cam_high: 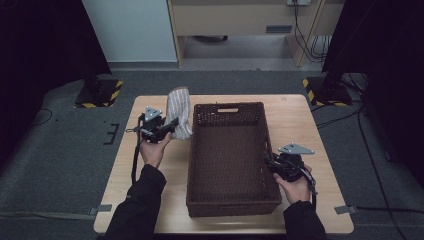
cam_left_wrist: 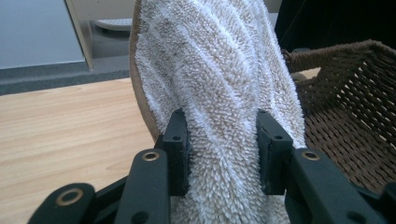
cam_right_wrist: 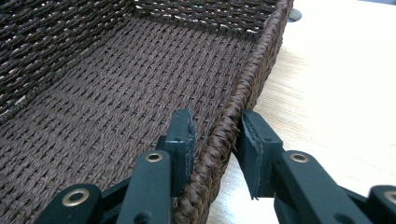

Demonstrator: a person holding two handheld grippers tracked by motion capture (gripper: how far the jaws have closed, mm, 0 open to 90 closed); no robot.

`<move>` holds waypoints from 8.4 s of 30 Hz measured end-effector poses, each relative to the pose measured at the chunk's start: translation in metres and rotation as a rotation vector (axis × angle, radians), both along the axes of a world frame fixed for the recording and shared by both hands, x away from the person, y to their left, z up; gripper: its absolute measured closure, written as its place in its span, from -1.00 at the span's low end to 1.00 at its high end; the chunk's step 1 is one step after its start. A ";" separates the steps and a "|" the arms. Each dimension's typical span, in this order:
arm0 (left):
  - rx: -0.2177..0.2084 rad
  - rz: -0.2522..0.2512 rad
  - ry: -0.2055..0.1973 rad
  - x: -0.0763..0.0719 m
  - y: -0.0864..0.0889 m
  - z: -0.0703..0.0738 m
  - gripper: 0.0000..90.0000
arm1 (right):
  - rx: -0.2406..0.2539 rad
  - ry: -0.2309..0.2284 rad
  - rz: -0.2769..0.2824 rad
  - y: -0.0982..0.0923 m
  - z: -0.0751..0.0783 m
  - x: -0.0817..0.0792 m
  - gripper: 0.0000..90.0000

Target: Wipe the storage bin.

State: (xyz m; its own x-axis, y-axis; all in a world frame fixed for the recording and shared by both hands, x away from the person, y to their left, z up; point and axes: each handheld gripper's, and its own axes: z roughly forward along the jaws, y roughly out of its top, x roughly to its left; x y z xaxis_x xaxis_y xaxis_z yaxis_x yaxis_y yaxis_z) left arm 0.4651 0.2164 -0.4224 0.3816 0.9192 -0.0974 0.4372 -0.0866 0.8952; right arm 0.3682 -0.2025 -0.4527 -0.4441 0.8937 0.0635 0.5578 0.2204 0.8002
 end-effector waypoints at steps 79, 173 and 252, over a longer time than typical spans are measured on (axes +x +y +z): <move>-0.073 -0.149 0.043 0.000 0.007 -0.013 0.45 | 0.010 -0.008 0.006 0.000 -0.002 0.000 0.48; 0.223 -0.292 0.189 -0.057 -0.015 -0.076 0.44 | -0.004 -0.022 -0.057 0.004 -0.002 0.007 0.52; 0.227 -0.414 0.162 -0.108 -0.011 -0.067 0.43 | 0.033 -0.034 -0.094 -0.004 -0.004 0.020 0.53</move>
State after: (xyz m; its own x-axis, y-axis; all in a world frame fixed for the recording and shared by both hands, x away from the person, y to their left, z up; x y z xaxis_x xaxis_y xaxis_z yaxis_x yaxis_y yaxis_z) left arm 0.3567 0.2053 -0.4894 0.7158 0.6983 -0.0004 0.4563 -0.4673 0.7572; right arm 0.3879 -0.2061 -0.4570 -0.3610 0.9291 0.0800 0.5471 0.1415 0.8250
